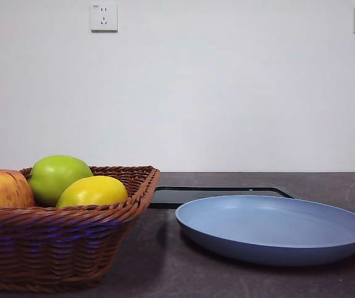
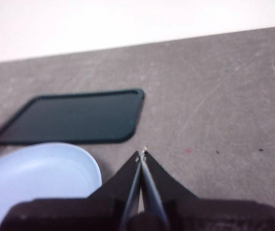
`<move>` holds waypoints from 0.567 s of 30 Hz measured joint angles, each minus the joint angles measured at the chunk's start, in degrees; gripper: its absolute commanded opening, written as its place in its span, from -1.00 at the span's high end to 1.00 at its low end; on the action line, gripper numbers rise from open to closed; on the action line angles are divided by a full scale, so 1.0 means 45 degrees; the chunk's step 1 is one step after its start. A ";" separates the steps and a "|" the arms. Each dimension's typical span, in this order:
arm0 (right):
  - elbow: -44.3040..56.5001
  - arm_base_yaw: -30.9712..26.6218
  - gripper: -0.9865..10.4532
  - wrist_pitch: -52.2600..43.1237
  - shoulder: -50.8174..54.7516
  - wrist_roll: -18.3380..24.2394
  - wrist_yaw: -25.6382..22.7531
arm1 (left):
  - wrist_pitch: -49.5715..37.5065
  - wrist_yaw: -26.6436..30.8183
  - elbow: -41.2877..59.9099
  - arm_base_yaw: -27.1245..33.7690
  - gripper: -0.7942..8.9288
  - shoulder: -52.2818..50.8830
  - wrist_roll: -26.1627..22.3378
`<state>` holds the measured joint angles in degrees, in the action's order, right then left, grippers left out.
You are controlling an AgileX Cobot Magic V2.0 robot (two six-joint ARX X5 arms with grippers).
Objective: Take the lemon from the basket,put the lemon in the plate,hand out the plate
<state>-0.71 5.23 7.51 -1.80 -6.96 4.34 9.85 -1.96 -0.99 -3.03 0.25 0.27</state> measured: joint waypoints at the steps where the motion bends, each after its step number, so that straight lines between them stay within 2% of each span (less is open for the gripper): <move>1: 0.0000 0.0000 0.82 -0.0034 0.0000 -0.0253 0.0005 | -0.0117 -0.0097 0.0000 0.0000 0.82 0.0000 0.0199; 6: 0.0000 0.0000 0.82 -0.0024 0.0000 -0.1632 0.0010 | -0.0325 -0.1452 0.0000 0.0000 0.82 0.0000 0.1885; 11: 0.0000 0.0000 0.82 -0.0486 0.0000 -0.3473 0.0053 | -0.0578 -0.3230 0.0000 0.0000 0.82 0.0000 0.3798; 13: 0.0000 0.0000 0.82 -0.0515 0.0000 -0.4046 0.0340 | -0.0680 -0.3711 0.0000 0.0000 0.82 0.0000 0.4439; 17: -0.0194 0.0000 0.82 0.0345 -0.0039 -0.4765 0.0719 | -0.0495 -0.3798 -0.0058 0.0000 0.82 0.0005 0.5168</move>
<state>-1.58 5.23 9.06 -1.98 -28.40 7.57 7.62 -19.05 -1.26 -3.03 0.27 23.53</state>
